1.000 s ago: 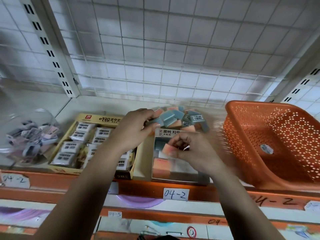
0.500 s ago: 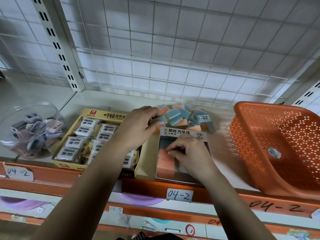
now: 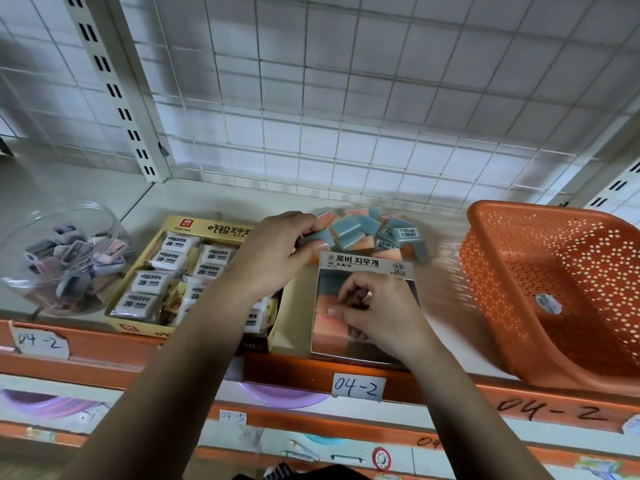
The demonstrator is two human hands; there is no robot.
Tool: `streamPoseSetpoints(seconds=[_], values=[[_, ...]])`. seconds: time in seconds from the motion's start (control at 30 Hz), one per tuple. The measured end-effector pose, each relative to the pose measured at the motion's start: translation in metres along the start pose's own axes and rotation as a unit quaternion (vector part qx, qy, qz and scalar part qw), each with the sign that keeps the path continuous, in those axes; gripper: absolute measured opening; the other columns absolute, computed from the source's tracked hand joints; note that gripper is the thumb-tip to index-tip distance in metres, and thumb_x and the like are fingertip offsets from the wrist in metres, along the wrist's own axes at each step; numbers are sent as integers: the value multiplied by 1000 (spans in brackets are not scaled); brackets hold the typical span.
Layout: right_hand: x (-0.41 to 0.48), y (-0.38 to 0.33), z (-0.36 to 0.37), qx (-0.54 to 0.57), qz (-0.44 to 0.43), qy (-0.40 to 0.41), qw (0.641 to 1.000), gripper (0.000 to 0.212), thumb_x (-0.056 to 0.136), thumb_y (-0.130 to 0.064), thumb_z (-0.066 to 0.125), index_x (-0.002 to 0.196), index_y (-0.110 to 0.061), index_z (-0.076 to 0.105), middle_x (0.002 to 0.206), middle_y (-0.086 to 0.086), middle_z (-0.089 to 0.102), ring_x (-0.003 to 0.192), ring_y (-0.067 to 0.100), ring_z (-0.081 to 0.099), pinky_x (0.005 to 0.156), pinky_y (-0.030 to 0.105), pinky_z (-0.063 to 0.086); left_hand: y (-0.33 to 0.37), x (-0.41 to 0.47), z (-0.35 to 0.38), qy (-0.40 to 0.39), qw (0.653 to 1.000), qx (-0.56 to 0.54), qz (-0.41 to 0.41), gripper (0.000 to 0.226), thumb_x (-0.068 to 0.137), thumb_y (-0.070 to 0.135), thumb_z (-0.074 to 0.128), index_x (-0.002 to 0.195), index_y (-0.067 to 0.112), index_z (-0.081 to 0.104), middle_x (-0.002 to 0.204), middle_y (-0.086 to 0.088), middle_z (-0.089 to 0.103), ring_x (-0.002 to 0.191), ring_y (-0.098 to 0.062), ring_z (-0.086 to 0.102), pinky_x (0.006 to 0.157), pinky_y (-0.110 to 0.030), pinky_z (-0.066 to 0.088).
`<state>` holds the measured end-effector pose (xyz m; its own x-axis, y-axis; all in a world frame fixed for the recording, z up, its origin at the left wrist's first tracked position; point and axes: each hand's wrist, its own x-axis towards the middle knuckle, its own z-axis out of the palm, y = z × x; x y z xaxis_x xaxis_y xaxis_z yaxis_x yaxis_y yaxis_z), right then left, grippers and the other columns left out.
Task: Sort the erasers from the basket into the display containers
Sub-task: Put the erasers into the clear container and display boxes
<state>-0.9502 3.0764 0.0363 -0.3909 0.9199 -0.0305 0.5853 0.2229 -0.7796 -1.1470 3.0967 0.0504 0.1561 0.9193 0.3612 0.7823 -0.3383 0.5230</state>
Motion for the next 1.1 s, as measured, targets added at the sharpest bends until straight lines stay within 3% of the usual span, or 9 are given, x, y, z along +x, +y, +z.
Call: streamPoseSetpoints(seconds=[0.1,0.23,0.37,0.47,0.57,0.63,0.77,0.9,1.1], values=[[0,0,0,-15,-29,-5,999,22,80,-15,78,75,-29,62,71,-8,61,61,9,64,61,37,60,-1,0,0,-4,1000,-8,-4,17,91,25,64,104,16,67,93,1,65,83,-17,59,73,-39,48],[-1,1,-5,-27,-60,-4,998,17,83,-18,75,76,-27,63,72,-11,64,64,5,64,67,34,57,2,-1,-1,-22,997,-64,-28,12,88,24,69,100,22,70,92,7,69,86,-11,62,76,-34,51],[-5,12,-20,-91,-120,131,980,10,82,-13,73,80,-21,68,77,-12,66,74,4,61,68,24,51,8,0,-6,-45,988,-128,-71,19,81,24,77,99,29,74,90,12,70,82,0,61,74,-20,46],[-10,27,-29,-151,-131,199,959,6,82,-13,70,84,-18,67,88,-6,66,88,14,60,76,31,51,18,5,-10,-75,986,-133,-63,22,79,22,79,101,24,75,96,8,73,83,-1,64,75,-13,48],[-17,39,-32,-186,-131,261,938,10,80,-7,71,85,-16,68,93,0,66,94,20,56,85,25,41,25,11,-11,-120,981,-141,-57,20,81,19,76,101,23,75,105,5,72,98,-5,66,93,-32,52],[-21,45,-33,-172,-129,274,938,13,79,-3,72,87,-12,69,94,2,65,94,19,57,85,22,40,27,15,-10,-151,981,-111,-54,21,84,19,74,104,25,75,106,6,72,102,-7,64,95,-37,51],[-24,55,-33,-86,-124,269,951,17,78,3,72,89,-10,70,96,2,62,95,17,59,85,24,46,29,19,-5,-187,978,-80,-49,21,86,19,72,105,27,74,111,8,70,108,-4,59,87,-20,44],[-23,57,-33,-42,-107,253,961,19,79,4,70,91,-10,71,98,2,60,96,11,58,87,22,46,29,20,-1,-199,978,-51,-39,20,86,17,72,104,24,76,114,9,69,127,-10,49,99,-25,40],[-21,58,-33,-43,-107,248,962,17,78,4,71,89,-9,72,98,3,58,96,13,57,87,22,46,30,15,6,-202,979,38,5,18,84,21,74,102,23,76,91,15,66,99,1,55,71,-2,29]])
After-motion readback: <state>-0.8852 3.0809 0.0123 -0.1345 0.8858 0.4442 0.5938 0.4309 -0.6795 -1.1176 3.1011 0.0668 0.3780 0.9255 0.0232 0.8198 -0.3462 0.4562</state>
